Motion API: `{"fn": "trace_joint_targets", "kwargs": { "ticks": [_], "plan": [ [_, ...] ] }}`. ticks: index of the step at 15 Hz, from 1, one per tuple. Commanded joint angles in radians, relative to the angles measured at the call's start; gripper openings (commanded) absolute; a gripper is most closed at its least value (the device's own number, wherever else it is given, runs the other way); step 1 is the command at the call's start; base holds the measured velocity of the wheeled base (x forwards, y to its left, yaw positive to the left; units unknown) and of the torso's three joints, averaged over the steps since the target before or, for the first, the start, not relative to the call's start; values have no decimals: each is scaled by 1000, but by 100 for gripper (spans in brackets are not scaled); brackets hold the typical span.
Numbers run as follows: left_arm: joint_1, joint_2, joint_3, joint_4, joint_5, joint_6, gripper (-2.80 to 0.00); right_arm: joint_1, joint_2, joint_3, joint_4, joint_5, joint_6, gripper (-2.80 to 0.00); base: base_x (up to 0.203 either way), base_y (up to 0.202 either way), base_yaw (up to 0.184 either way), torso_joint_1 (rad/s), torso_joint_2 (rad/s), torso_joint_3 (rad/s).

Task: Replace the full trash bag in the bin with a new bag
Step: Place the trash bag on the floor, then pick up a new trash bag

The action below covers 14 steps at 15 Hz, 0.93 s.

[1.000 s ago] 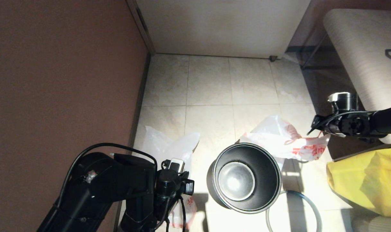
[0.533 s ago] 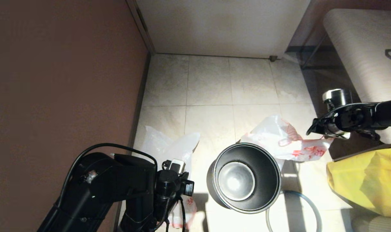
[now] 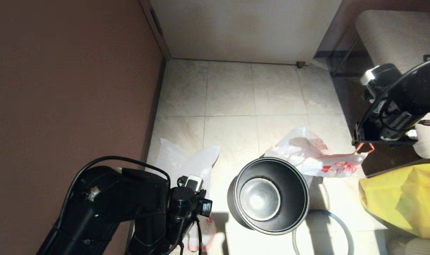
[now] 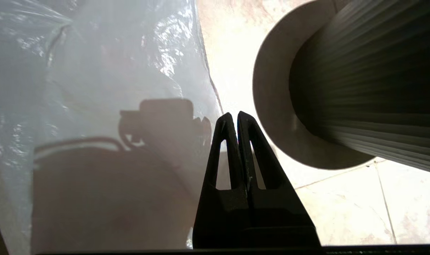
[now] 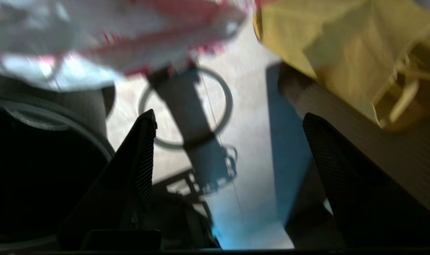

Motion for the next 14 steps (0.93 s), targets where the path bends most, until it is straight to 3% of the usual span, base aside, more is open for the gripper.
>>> {"fn": "trace_joint_targets", "kwargs": {
  "ticks": [1,3,6,11,14],
  "plan": [
    [15,-65,38,-8,10,5,-280,14,-65,2,60,-1,14,-280,0,0,0,0,0,0],
    [34,-146,67,-8,54,42,-280,22,-102,25,74,2,68,-280,0,0,0,0,0,0],
    [64,-327,107,29,98,104,-280,30,-201,87,144,-3,85,-280,0,0,0,0,0,0],
    [92,-599,78,322,273,134,-280,41,-438,124,171,-79,118,-280,0,0,0,0,0,0],
    [97,-735,54,524,358,135,-280,73,-576,143,267,-85,112,-280,0,0,0,0,0,0]
  ]
}}
